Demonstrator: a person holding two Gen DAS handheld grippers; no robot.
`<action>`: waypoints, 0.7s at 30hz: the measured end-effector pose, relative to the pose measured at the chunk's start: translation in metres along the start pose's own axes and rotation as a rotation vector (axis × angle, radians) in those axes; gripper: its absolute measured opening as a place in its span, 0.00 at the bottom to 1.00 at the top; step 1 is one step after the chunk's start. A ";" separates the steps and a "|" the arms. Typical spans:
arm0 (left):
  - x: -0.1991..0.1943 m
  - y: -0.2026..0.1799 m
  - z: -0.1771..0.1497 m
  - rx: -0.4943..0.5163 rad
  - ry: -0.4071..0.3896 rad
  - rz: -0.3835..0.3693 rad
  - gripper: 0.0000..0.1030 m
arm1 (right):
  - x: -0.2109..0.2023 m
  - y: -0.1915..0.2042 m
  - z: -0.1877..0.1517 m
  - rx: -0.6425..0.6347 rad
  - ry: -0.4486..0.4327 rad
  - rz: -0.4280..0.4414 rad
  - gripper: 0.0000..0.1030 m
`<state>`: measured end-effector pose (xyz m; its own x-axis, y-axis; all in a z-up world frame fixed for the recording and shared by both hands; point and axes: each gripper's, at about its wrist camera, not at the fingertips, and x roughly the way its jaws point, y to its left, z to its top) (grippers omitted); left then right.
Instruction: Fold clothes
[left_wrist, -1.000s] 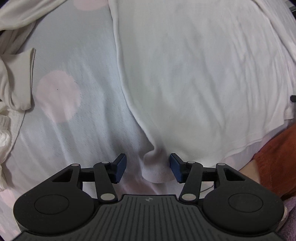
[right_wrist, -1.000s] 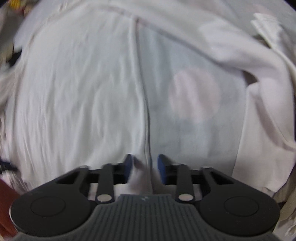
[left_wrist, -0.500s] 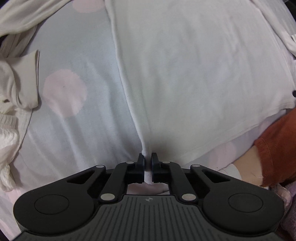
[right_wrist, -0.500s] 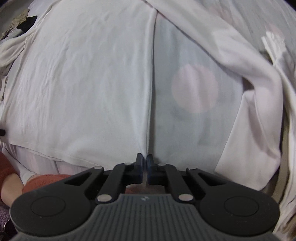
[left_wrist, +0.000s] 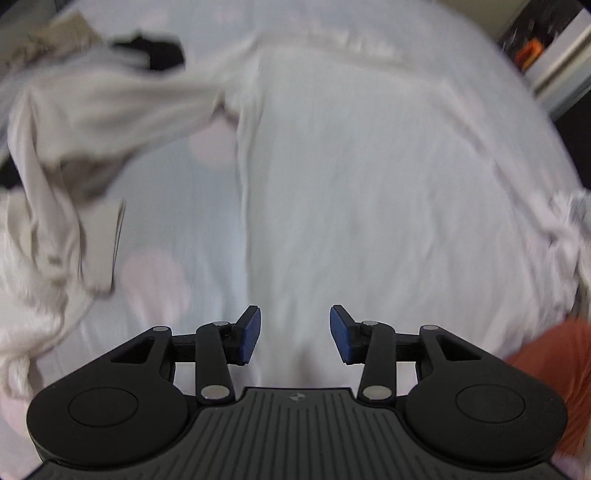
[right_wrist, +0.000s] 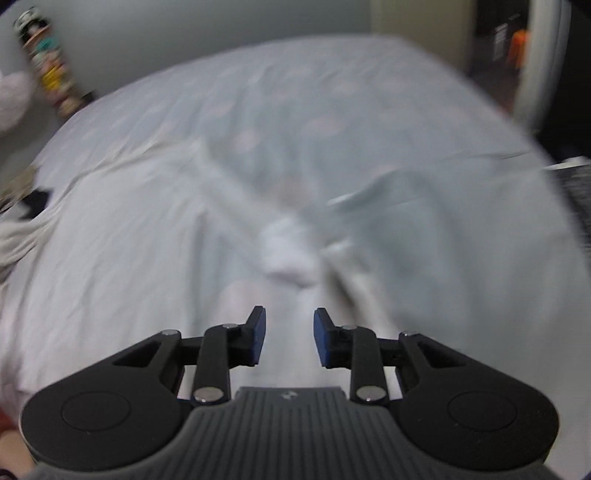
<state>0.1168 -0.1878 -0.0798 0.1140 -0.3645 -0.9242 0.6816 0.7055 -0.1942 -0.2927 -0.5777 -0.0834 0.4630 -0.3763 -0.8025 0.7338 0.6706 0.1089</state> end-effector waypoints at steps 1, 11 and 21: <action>-0.004 -0.008 0.006 -0.008 -0.038 -0.006 0.38 | -0.005 -0.007 -0.004 0.005 -0.010 -0.015 0.31; 0.013 -0.046 -0.008 -0.071 -0.151 -0.069 0.39 | 0.025 -0.001 -0.080 0.041 0.033 -0.058 0.30; 0.010 -0.040 -0.029 -0.126 -0.112 -0.030 0.39 | 0.059 -0.021 -0.104 0.139 0.015 -0.180 0.30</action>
<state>0.0692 -0.2018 -0.0906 0.1801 -0.4471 -0.8762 0.5903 0.7616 -0.2673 -0.3322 -0.5475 -0.1941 0.3117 -0.4713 -0.8251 0.8657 0.4989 0.0421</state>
